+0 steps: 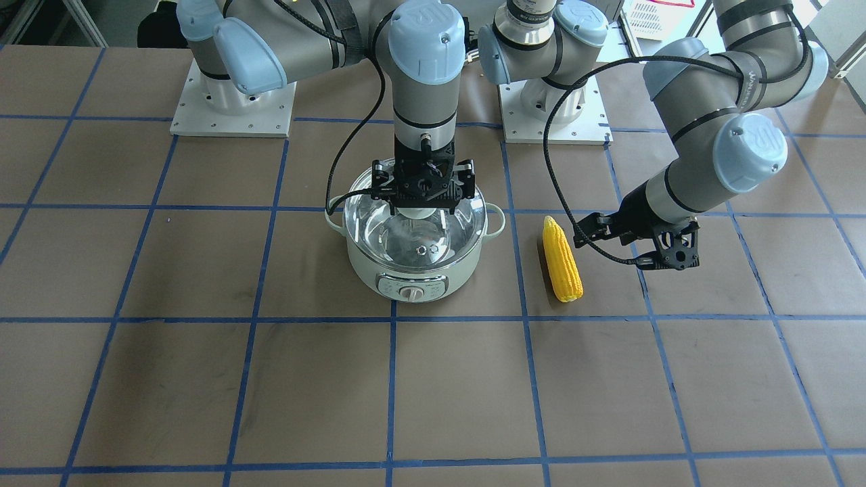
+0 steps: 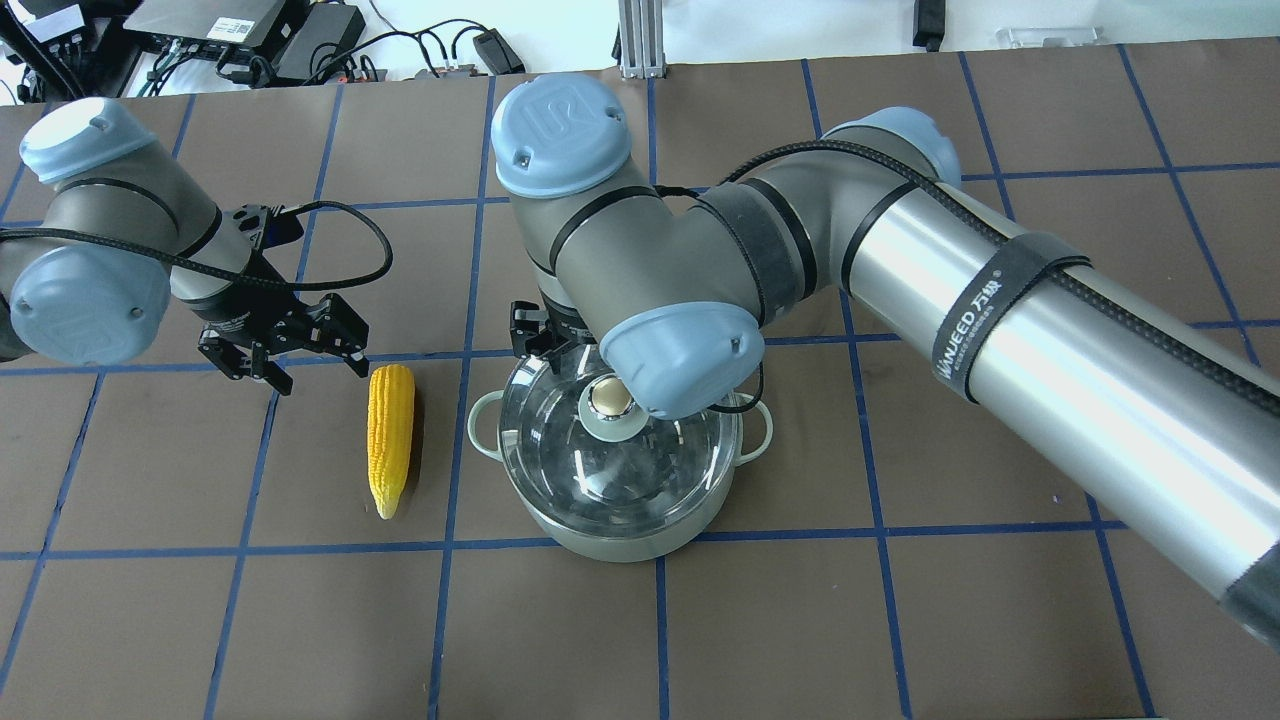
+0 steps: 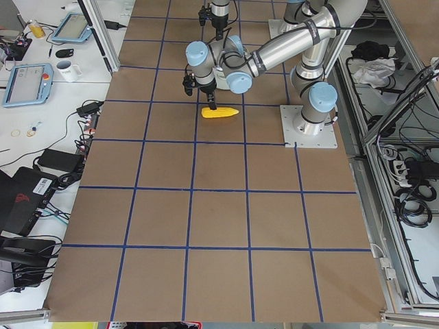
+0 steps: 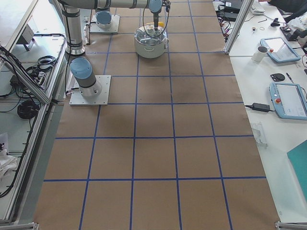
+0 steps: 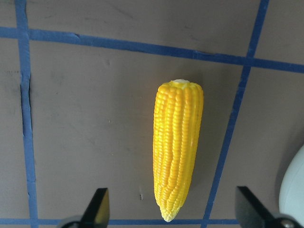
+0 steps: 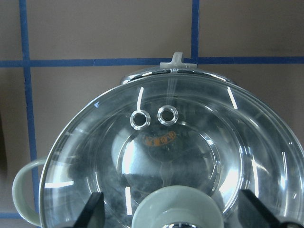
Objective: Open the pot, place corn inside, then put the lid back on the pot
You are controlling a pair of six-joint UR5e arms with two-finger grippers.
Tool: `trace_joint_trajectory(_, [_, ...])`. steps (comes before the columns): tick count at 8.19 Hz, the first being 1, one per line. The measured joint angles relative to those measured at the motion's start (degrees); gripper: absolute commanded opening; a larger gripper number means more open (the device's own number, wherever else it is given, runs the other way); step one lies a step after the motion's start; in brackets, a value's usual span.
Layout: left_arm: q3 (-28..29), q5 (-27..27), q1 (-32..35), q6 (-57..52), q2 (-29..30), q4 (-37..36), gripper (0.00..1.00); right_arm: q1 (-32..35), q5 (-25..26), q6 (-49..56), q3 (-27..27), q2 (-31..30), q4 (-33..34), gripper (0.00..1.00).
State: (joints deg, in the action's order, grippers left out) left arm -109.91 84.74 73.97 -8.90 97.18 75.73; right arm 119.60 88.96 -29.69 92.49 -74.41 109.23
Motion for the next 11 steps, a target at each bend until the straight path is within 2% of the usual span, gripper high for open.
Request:
trace_joint_trajectory(1, [-0.71,0.01,0.02,0.88,1.24,-1.56,0.93,0.12,0.08,-0.01,0.86,0.06,-0.13,1.0])
trace_joint_trajectory(3, [-1.25,-0.44,0.15,1.5,4.43,-5.04,0.93,0.27,-0.08,-1.51,1.7,-0.18,-1.4,0.92])
trace_joint_trajectory(4, [-1.32,-1.46,0.26,1.58,5.93,-5.74,0.9,0.33,-0.2,-2.57,1.87,-0.24,-2.02,0.79])
trace_joint_trajectory(5, [-1.47,-2.26,0.33,1.7,6.9,-6.06,0.83,0.35,-0.29,-2.96,1.95,-0.26,-2.4,0.53])
trace_joint_trajectory(7, [-2.93,-2.77,0.53,1.37,8.42,-8.07,0.84,0.36,-0.71,-3.04,2.01,-0.29,-2.62,0.17])
trace_joint_trajectory(8, [-4.11,-2.77,0.59,1.2,9.17,-9.47,0.83,0.37,-0.8,-2.98,2.01,-0.29,-2.57,0.05])
trace_joint_trajectory(9, [-5.17,-2.76,0.58,1.49,9.9,-10.5,0.65,0.37,-0.82,-2.94,1.99,-0.34,-2.56,0.0])
trace_joint_trajectory(10, [-5.77,-2.78,0.57,1.85,10.48,-11.12,0.34,0.37,-0.76,-2.93,1.98,-0.34,-2.59,0.0])
trace_joint_trajectory(11, [-6.03,-2.81,0.53,2.34,10.74,-11.42,0.24,0.37,-0.74,-2.93,1.87,-0.36,-2.54,0.0])
